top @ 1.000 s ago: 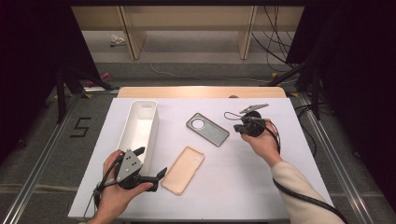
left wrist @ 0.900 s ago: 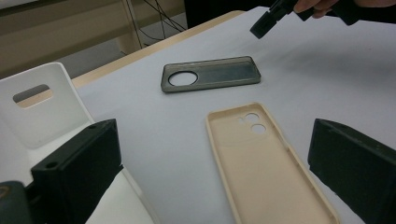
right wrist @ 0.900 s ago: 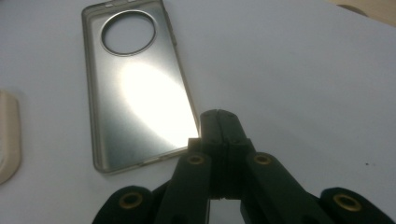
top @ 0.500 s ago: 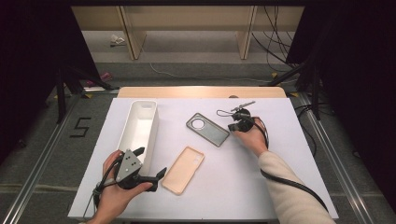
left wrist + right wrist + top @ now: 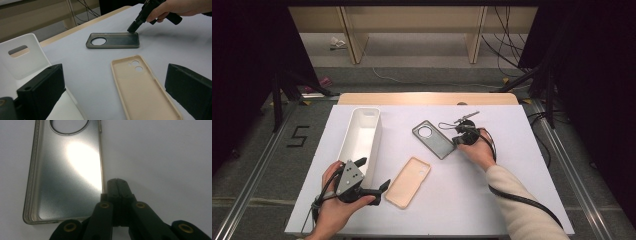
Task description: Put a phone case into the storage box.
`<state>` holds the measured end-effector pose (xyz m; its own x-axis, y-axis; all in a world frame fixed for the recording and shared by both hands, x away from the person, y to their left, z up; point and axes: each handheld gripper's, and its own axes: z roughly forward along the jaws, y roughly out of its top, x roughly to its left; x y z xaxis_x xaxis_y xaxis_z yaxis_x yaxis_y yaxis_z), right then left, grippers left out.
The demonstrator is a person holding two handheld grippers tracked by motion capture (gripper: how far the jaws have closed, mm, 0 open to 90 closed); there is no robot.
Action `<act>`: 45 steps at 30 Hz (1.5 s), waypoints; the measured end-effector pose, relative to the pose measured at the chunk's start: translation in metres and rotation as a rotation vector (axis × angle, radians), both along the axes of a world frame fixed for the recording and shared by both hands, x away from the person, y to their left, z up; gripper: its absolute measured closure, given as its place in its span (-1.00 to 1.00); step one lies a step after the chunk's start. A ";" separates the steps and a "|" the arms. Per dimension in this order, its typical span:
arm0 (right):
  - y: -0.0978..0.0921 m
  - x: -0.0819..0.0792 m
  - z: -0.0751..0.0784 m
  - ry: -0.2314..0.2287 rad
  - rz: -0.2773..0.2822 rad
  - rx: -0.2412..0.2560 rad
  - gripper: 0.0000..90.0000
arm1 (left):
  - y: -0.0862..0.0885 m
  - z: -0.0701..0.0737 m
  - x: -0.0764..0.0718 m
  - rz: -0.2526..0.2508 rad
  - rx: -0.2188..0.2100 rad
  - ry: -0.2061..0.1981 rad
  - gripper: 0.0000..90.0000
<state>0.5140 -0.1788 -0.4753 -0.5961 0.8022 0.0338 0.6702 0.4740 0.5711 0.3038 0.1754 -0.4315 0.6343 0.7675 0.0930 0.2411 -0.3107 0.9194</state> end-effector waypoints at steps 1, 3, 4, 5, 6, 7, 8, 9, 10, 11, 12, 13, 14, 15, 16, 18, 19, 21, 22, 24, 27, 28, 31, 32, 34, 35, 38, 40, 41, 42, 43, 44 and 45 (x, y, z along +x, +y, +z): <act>0.001 -0.001 0.000 0.009 0.001 0.003 1.00 | 0.000 0.000 0.000 0.000 0.001 -0.002 -0.95; 0.004 -0.003 0.000 0.012 0.003 0.003 1.00 | 0.000 0.000 0.000 0.000 0.002 -0.002 -0.95; 0.005 -0.004 0.000 0.013 0.007 0.004 1.00 | 0.000 0.000 0.000 0.000 0.000 0.000 -0.95; 0.006 -0.005 0.000 0.014 0.011 0.006 1.00 | 0.000 0.000 0.000 -0.001 0.000 0.000 -0.95; 0.008 -0.005 0.000 0.015 0.014 0.006 1.00 | 0.000 0.000 0.000 -0.001 0.000 0.001 -0.95; 0.009 -0.006 0.000 0.019 0.015 0.007 1.00 | 0.000 0.000 0.000 -0.001 0.000 0.001 -0.95; 0.010 -0.006 0.000 0.021 0.015 0.010 1.00 | 0.000 0.000 0.000 -0.001 0.000 0.001 -0.95; 0.010 -0.007 0.000 0.024 0.015 0.012 1.00 | 0.000 0.000 0.000 -0.001 -0.001 0.001 -0.95; 0.011 -0.007 0.000 0.023 0.017 0.011 1.00 | 0.000 0.000 0.000 -0.001 -0.002 0.000 -0.95; 0.012 -0.007 0.000 0.021 0.019 0.013 1.00 | 0.000 0.000 0.000 0.000 -0.001 -0.001 -0.95; 0.013 -0.008 0.000 0.027 0.020 0.016 1.00 | 0.000 0.000 0.000 -0.001 0.000 -0.001 -0.95; 0.014 -0.009 0.000 0.029 0.017 0.020 1.00 | 0.000 0.000 0.000 -0.001 -0.001 0.000 -0.95; 0.015 -0.010 0.000 0.031 0.019 0.016 1.00 | 0.000 0.000 0.000 -0.001 -0.002 0.001 -0.95; 0.017 -0.011 0.000 0.027 0.025 0.017 1.00 | 0.000 0.000 0.000 -0.002 -0.002 0.001 -0.95; 0.018 -0.011 0.000 0.027 0.030 0.014 1.00 | 0.000 0.000 0.000 -0.002 -0.001 0.000 -0.95; 0.021 -0.013 0.000 0.032 0.030 0.016 1.00 | 0.000 0.000 0.000 -0.003 -0.001 0.000 -0.95; 0.022 -0.013 0.000 0.032 0.034 0.017 1.00 | 0.000 0.000 0.000 -0.003 -0.002 -0.001 -0.95; 0.024 -0.014 0.000 0.029 0.037 0.016 1.00 | 0.000 0.000 0.000 -0.003 -0.002 0.000 -0.95; 0.025 -0.015 0.000 0.036 0.036 0.019 1.00 | 0.000 0.000 0.000 -0.003 -0.002 0.000 -0.95; 0.027 -0.016 0.000 0.033 0.044 0.022 1.00 | 0.000 0.000 0.000 -0.004 -0.002 -0.001 -0.95; 0.030 -0.017 0.000 0.035 0.051 0.025 1.00 | -0.001 0.000 0.000 -0.005 -0.004 0.001 -0.95; 0.032 -0.018 0.000 0.038 0.053 0.025 1.00 | -0.001 0.000 0.000 -0.004 -0.004 0.001 -0.95; 0.033 -0.018 0.000 0.041 0.056 0.023 1.00 | 0.000 0.000 0.000 -0.004 -0.004 -0.002 -0.95; 0.033 -0.018 0.000 0.042 0.056 0.024 1.00 | 0.000 0.000 0.000 -0.006 -0.003 -0.003 -0.95; 0.033 -0.018 0.000 0.042 0.056 0.028 1.00 | 0.000 0.000 0.000 -0.006 -0.003 -0.002 -0.95; 0.033 -0.018 0.000 0.046 0.056 0.030 1.00 | -0.001 0.000 0.000 -0.005 -0.005 -0.001 -0.95; 0.034 -0.018 0.000 0.046 0.059 0.030 1.00 | -0.001 0.000 0.000 -0.006 -0.005 0.000 -0.95; 0.035 -0.019 0.000 0.045 0.060 0.033 1.00 | -0.001 0.000 0.000 -0.006 -0.005 0.000 -0.95; 0.035 -0.019 0.000 0.045 0.062 0.032 1.00 | -0.001 0.000 0.000 -0.006 -0.005 -0.001 -0.95; 0.035 -0.019 0.000 0.044 0.063 0.032 1.00 | -0.001 0.000 0.000 -0.006 -0.005 -0.001 -0.95; 0.035 -0.019 0.000 0.045 0.064 0.031 1.00 | -0.001 0.000 0.000 -0.007 -0.006 -0.001 -0.95; 0.036 -0.019 0.000 0.045 0.063 0.029 1.00 | -0.001 0.000 0.000 -0.008 -0.006 0.000 -0.95; 0.036 -0.019 0.000 0.046 0.063 0.030 1.00 | -0.001 0.000 0.000 -0.008 -0.006 0.000 -0.95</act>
<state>0.4950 -0.1431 -0.4752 -0.6429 0.7612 0.0859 0.6652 0.4992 0.5553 0.3036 0.1745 -0.4318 0.6406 0.7627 0.0885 0.2388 -0.3075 0.9211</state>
